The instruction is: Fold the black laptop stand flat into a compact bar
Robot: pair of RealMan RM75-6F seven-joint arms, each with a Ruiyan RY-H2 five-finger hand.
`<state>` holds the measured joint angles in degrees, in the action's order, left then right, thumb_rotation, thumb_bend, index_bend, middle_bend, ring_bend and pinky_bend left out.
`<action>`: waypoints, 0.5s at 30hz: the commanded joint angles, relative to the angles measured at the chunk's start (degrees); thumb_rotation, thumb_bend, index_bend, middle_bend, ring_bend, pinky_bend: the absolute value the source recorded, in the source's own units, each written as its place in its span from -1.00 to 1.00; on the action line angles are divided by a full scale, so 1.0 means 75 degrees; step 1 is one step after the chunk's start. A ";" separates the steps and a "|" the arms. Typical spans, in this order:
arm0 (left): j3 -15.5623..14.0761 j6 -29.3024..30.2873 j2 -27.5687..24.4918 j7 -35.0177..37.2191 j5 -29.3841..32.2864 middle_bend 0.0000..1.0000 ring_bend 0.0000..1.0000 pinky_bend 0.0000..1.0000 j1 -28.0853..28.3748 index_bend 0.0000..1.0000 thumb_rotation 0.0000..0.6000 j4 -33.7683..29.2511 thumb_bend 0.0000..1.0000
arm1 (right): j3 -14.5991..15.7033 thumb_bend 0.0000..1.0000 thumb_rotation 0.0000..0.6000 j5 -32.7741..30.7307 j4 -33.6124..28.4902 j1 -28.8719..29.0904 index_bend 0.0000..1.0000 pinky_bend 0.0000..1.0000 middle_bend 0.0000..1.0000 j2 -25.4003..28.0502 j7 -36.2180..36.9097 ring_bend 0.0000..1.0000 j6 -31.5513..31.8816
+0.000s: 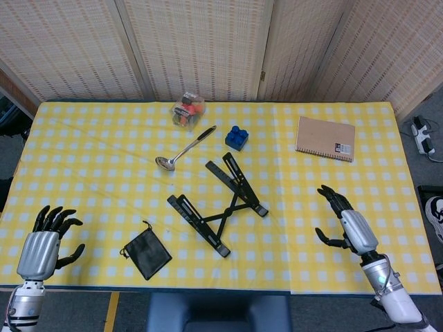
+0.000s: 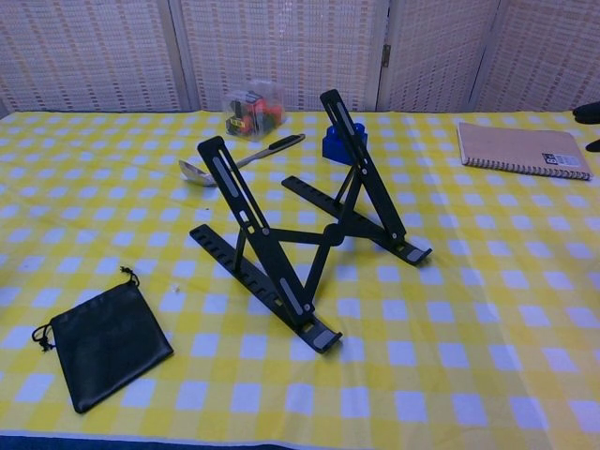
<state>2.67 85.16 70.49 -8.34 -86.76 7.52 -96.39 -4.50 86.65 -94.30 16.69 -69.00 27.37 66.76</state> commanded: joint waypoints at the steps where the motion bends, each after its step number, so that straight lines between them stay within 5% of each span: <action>1: -0.0005 0.0008 -0.0012 -0.0001 -0.0008 -0.49 -0.70 -1.00 -0.0006 -0.19 1.00 -0.0015 -0.39 | -0.0321 -0.16 1.00 -0.0342 -0.0034 0.0725 -1.00 -1.00 -0.86 -0.0120 0.1243 -0.74 -0.1006; 10: -0.0016 0.0114 -0.0099 0.0001 -0.0073 -0.49 -0.70 -1.00 -0.0058 -0.19 1.00 -0.0107 -0.39 | -0.0744 0.36 1.00 -0.0823 0.0302 0.1880 -1.00 -1.00 -0.77 -0.0421 0.2916 -0.67 -0.2663; 15: -0.0039 0.0156 -0.0127 0.0026 -0.0092 -0.49 -0.70 -1.00 -0.0099 -0.19 1.00 -0.0133 -0.39 | -0.0974 0.44 1.00 -0.1282 0.0601 0.2366 -1.00 -1.00 -0.70 -0.0665 0.3145 -0.67 -0.3359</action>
<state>2.37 86.33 69.53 -8.14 -87.44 6.78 -97.39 -10.87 78.42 -90.92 33.25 -73.03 50.01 43.08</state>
